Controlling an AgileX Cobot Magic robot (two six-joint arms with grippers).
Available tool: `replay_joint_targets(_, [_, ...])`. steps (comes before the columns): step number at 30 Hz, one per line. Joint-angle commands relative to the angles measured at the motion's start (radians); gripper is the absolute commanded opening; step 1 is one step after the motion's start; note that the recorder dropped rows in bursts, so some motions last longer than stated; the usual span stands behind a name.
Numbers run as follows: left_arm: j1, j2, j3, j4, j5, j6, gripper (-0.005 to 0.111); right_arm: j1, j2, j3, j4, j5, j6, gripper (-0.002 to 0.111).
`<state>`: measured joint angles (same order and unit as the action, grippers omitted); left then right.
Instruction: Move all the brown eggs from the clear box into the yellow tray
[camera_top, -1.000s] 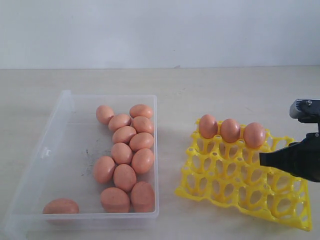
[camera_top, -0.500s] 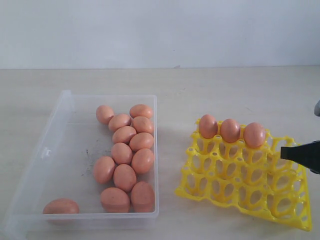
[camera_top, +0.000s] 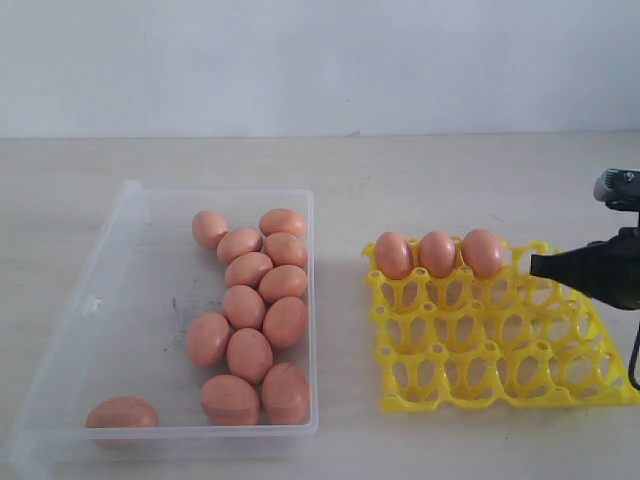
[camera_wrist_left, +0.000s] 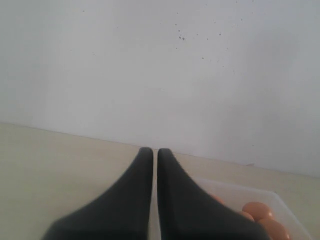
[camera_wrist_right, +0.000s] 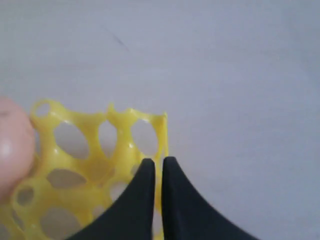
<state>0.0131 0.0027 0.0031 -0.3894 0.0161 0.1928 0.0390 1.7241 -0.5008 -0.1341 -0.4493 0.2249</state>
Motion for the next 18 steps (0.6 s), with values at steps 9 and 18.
replay_joint_targets(9, [0.001,-0.003,-0.003,-0.011,-0.016,-0.007,0.004,0.089,-0.057,0.017,-0.427,-0.130,0.389,0.000])
replay_joint_targets(18, [0.001,-0.003,-0.003,-0.011,-0.016,-0.007,0.004,0.100,-0.055,-0.011,-0.424,-0.062,0.405,0.000])
